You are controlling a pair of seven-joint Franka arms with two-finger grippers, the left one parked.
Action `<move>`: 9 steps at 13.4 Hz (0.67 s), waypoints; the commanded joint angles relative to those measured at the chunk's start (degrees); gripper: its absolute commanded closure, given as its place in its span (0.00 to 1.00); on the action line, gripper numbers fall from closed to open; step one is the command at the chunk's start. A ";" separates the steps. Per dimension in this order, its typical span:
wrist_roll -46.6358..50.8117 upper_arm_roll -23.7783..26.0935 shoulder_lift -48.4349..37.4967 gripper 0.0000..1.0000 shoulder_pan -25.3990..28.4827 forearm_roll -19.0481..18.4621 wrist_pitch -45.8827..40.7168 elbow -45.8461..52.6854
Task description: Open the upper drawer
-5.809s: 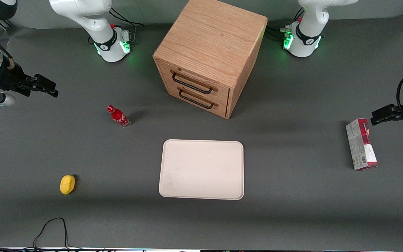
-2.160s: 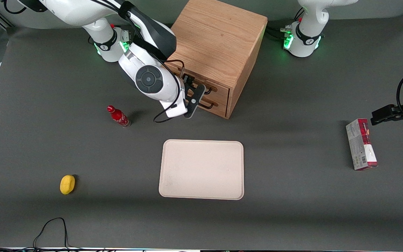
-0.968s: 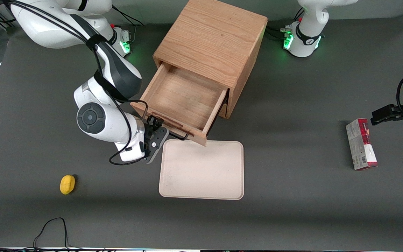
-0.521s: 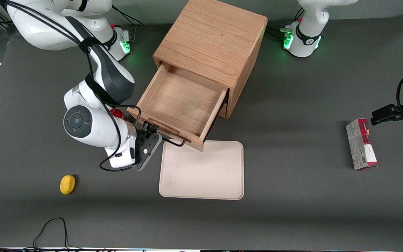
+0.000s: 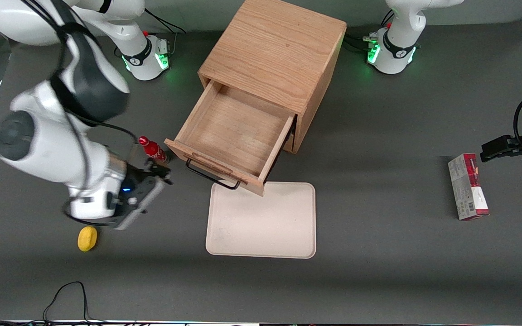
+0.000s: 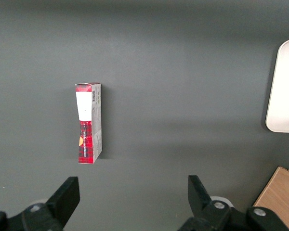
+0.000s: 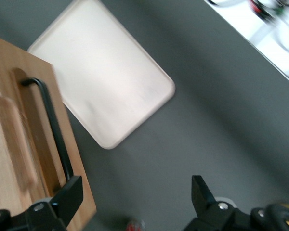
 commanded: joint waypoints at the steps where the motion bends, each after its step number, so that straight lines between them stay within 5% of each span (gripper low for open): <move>1: 6.18 -6.35 -9.84 0.00 -0.01 2.05 -4.96 -7.43; 4: 14.76 -15.05 -20.21 0.00 0.16 8.88 -9.27 -17.18; 9: 23.51 -20.88 -37.29 0.00 -0.10 8.56 -2.26 -36.55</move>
